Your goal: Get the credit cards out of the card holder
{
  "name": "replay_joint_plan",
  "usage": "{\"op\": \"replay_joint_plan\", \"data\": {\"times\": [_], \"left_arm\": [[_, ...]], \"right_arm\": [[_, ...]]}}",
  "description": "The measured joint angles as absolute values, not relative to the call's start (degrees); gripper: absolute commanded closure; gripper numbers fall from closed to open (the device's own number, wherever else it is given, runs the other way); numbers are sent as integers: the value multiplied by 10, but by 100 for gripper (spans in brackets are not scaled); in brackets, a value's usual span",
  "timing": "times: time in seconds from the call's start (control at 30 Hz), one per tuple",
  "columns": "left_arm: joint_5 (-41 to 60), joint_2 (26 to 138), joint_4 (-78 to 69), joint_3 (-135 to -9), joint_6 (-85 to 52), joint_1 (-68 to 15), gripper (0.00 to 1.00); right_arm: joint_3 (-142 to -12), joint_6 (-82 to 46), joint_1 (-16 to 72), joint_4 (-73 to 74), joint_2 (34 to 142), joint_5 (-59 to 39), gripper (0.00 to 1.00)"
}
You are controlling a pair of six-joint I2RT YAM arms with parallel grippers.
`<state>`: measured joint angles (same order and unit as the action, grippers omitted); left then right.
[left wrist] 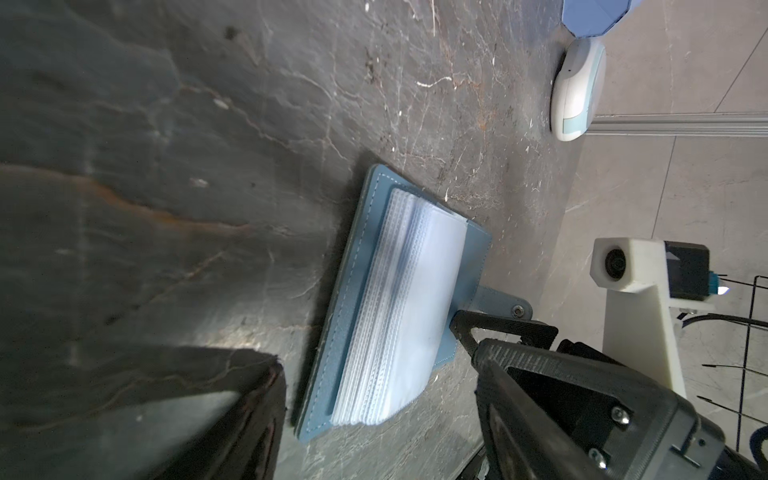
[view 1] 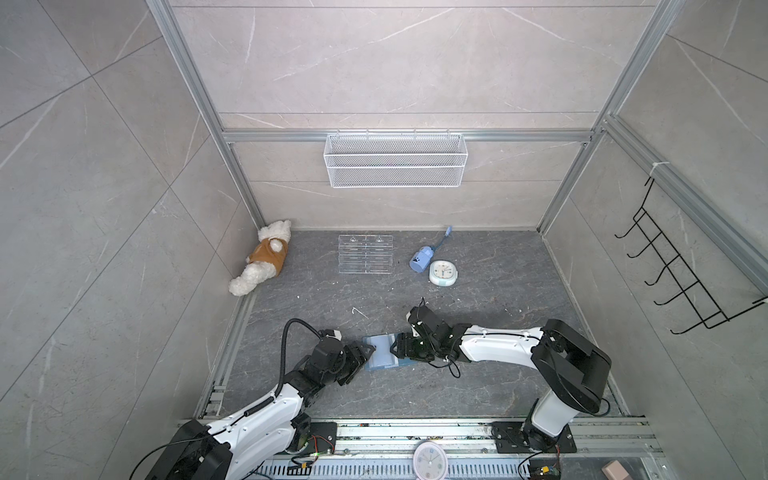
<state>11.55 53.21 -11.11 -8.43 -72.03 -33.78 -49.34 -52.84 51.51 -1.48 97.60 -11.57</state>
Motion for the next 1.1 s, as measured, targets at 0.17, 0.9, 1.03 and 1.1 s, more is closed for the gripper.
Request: {"op": "replay_joint_plan", "data": {"times": [0.17,0.9,1.03,1.1], "left_arm": [[130,556,-144,-82,-717,-326,26],[156,612,-282,-48,-657,-315,54],[156,597,-281,-48,-656,-315,59],[156,596,-281,-48,-653,-315,63]], "right_arm": [[-493,-526,514,-15,976,-118,34],[-491,-522,510,-11,976,-122,34],[-491,-522,510,-11,976,-123,34],[-491,-522,510,-11,976,-124,34]]}}
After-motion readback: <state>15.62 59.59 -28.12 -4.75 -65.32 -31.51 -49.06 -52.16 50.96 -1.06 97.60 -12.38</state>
